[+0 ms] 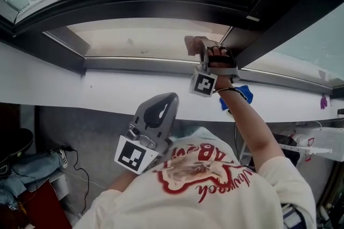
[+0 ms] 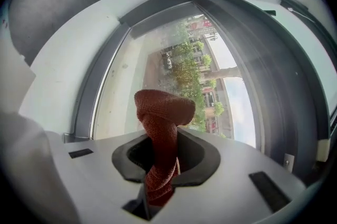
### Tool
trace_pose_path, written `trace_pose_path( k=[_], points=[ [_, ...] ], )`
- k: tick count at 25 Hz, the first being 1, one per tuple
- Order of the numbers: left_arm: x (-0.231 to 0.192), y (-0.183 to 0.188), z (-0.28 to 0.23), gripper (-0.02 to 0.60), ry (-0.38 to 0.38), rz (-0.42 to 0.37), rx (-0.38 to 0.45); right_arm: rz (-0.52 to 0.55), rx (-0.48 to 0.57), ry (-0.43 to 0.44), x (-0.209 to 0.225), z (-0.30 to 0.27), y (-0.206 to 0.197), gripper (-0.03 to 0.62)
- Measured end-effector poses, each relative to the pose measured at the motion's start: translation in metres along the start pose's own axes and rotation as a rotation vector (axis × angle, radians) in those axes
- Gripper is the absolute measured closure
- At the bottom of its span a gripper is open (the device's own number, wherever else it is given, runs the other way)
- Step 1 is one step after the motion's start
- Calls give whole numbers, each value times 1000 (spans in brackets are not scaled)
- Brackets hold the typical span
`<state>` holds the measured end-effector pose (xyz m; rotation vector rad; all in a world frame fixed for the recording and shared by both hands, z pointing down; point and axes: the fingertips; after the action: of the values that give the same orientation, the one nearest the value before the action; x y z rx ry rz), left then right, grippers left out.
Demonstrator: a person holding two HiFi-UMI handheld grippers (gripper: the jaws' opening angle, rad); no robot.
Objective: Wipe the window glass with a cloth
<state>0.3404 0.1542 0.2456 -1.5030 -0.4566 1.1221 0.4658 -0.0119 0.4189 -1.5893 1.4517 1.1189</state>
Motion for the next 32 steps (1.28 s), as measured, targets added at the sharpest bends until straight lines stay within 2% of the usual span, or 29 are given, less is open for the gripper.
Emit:
trace_pose_path(
  k=[7,21,25,32],
  points=[
    [-5,-8,1,560,60,16,-13,-30,36,58,-25,-12,9,520],
    [-16,-18,9,560,167,10,-59,-100,48,168,-82,-35,10,520],
    [-28,-21,10,560,198,28,-70,-114,43,194,-94,-45,13,520],
    [-33,-26,-7,560,196,38,-77,-127,52,236,-114,-61,16,520]
  ],
)
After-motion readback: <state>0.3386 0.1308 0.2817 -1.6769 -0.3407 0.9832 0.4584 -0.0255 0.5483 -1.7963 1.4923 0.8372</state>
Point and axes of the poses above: the fingertips, and each gripper's own axes: z backward along the fingers, x to its right, y out of its top, and after that the axes turned 9 degrees about z, right-handed
